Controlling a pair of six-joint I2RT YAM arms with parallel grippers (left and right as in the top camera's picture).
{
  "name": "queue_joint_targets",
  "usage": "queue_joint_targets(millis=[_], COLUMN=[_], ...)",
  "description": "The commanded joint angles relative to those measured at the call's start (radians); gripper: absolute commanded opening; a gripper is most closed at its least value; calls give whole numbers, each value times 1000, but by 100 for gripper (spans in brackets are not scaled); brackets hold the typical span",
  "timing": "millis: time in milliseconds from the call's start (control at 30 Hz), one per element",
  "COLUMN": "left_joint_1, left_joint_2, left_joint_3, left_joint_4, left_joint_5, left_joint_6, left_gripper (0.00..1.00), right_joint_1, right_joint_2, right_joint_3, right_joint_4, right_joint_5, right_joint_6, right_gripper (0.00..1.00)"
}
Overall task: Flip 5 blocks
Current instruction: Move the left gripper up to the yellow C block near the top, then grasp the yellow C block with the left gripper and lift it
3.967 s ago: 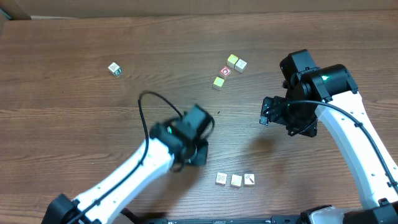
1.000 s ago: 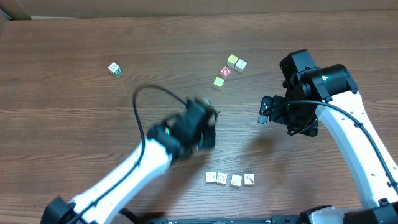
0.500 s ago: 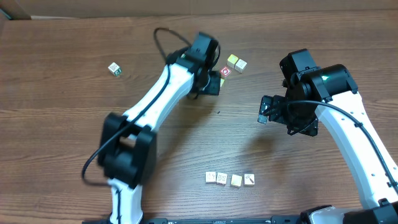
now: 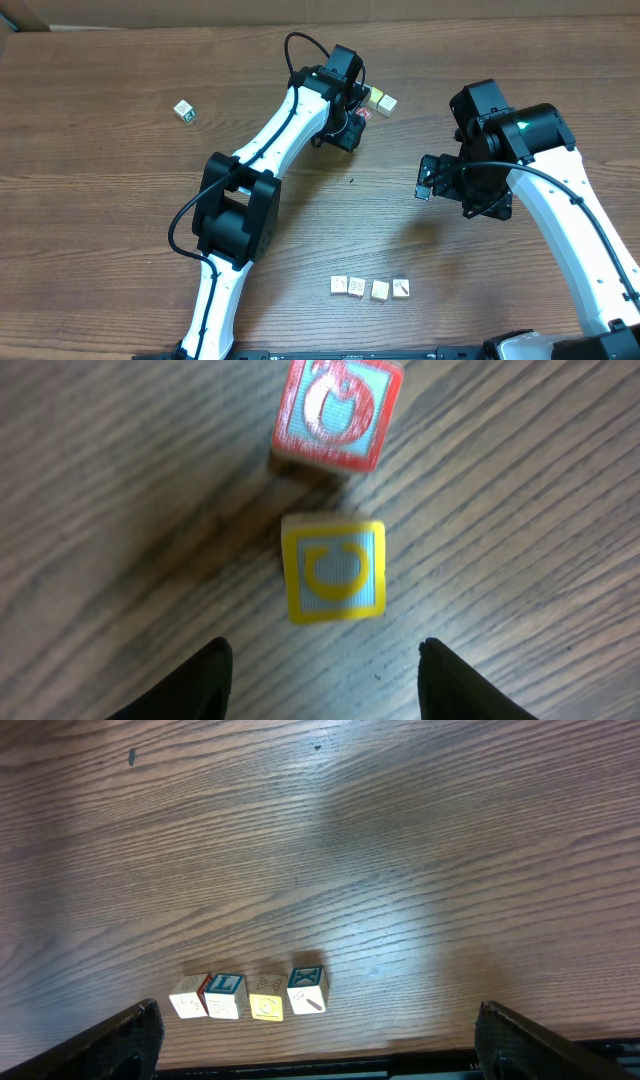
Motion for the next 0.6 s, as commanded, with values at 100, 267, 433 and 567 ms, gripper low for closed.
queue_joint_targets(millis=[100, 267, 433, 567], left_joint_1=[-8, -8, -8, -8], left_joint_2=[15, 37, 54, 69], left_joint_3=[31, 30, 30, 30], left_joint_4=[54, 61, 61, 61], left_joint_5=[55, 70, 76, 77], left_joint_6=[71, 67, 61, 47], left_gripper=[51, 45, 37, 35], right_joint_1=[-2, -2, -2, -2], right_joint_2=[-27, -27, -27, -27], right_joint_3=[26, 26, 26, 26], right_joint_4=[2, 1, -2, -3], right_joint_5=[6, 6, 6, 5], right_joint_6=[-5, -5, -5, -5], right_gripper=[100, 100, 100, 100])
